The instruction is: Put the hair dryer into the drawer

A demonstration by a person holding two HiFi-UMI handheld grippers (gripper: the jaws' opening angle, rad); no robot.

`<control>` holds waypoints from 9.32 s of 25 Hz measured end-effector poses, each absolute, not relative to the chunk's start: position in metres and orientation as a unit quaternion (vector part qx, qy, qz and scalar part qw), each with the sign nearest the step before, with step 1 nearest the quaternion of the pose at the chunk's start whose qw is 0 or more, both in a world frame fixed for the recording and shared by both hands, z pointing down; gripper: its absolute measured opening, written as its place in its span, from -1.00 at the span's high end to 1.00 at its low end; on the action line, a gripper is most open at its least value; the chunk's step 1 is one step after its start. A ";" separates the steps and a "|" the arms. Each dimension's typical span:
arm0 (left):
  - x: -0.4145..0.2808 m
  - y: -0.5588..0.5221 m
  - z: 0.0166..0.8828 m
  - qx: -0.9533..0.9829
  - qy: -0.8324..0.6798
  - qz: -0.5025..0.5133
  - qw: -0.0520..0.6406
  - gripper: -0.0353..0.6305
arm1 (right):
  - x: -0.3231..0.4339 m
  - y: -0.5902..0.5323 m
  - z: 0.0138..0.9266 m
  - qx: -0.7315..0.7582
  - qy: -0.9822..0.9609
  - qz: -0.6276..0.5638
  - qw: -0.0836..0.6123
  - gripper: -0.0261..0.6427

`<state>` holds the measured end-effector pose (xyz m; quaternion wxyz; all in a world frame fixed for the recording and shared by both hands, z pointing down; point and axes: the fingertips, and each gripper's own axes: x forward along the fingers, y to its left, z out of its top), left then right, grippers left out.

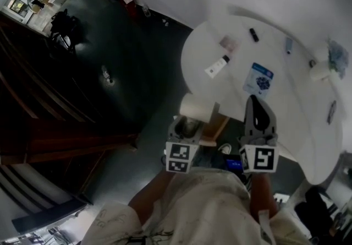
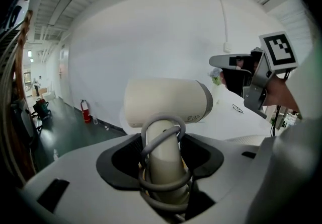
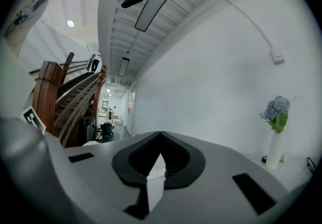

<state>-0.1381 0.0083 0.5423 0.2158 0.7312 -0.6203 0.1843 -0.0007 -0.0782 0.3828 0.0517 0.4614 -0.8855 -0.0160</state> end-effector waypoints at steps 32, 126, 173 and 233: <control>-0.133 0.034 0.683 0.666 -0.481 0.410 0.397 0.16 | 0.020 -0.075 0.389 0.485 -0.872 -0.005 0.057 0.91; -0.098 -0.060 0.790 0.668 -0.491 0.338 0.446 0.16 | 0.049 -0.068 0.440 0.505 -0.851 0.030 0.141 0.91; -0.074 -0.075 0.495 0.782 -0.572 0.176 0.171 0.16 | 0.062 -0.075 0.400 0.527 -0.846 -0.001 0.079 0.91; 0.031 -0.130 0.324 0.850 -0.524 -0.023 -0.047 0.88 | 0.156 -0.089 0.329 0.633 -0.772 -0.047 0.026 0.91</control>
